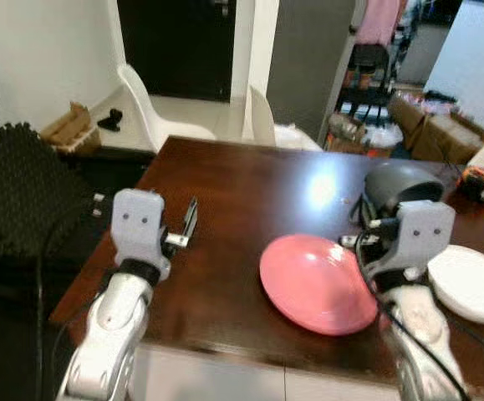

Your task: Setting the table

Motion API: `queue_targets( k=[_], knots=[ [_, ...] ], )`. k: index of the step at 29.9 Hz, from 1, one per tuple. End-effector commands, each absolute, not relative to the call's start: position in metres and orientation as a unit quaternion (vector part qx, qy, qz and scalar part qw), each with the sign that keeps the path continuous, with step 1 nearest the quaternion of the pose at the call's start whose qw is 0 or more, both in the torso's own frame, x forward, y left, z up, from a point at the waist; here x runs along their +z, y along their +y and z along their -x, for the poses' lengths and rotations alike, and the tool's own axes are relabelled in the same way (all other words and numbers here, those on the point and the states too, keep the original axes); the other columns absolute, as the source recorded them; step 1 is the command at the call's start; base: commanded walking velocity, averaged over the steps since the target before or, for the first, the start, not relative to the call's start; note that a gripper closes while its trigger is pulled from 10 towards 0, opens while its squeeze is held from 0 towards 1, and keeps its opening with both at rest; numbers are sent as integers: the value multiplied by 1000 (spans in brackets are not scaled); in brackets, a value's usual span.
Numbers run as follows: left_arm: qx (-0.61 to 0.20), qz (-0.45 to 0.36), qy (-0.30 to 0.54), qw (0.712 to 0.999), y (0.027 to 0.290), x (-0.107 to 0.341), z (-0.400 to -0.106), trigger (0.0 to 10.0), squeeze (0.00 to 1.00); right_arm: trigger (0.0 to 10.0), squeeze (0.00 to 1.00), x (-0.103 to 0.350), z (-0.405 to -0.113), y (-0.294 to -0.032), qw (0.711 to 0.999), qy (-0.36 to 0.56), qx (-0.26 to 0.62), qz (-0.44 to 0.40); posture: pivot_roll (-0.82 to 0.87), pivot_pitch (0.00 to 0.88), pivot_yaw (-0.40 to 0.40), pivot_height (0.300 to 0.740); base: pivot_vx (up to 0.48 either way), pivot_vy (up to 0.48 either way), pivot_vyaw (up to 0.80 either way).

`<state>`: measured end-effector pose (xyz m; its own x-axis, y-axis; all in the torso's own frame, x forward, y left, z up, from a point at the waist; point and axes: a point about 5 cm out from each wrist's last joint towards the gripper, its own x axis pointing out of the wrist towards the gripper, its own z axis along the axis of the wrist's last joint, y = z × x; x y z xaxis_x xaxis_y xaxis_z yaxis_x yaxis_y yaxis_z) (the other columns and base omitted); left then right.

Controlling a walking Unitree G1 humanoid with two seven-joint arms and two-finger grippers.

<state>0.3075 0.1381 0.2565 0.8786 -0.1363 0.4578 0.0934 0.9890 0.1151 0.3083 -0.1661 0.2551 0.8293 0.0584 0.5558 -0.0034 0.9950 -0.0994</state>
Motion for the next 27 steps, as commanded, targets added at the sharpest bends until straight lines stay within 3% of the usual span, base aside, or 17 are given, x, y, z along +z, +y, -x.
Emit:
queue_targets(
  k=[1, 12, 19, 23, 27],
  knots=[
    [-64, -47, -233, 969, 136, 255, -305, 10000, 0, 10000, 0, 254, -305, -170, 956, -288, 10, 47, 30, 146, 43, 740, 446, 0, 0],
    [-122, -59, -216, 967, 122, 251, -299, 10000, 0, 10000, 0, 238, -309, -188, 972, -209, -14, 104, 29, 148, 42, 740, 295, 0, 0],
    [-185, -58, -195, 961, 111, 244, -292, 10000, 0, 10000, 0, 231, -307, -237, 970, -128, -97, 181, 18, 155, 50, 740, 0, 0, 0],
    [-213, -56, -184, 958, 105, 240, -290, 10000, 0, 10000, 0, 228, -304, -281, 961, -67, -138, 232, 9, 159, 58, 740, 0, 0, 0],
    [-217, -56, -177, 958, 107, 240, -290, 10000, 0, 10000, 0, 226, -305, -302, 960, -17, -122, 253, 7, 165, 67, 740, 0, 0, 0]
  ],
)
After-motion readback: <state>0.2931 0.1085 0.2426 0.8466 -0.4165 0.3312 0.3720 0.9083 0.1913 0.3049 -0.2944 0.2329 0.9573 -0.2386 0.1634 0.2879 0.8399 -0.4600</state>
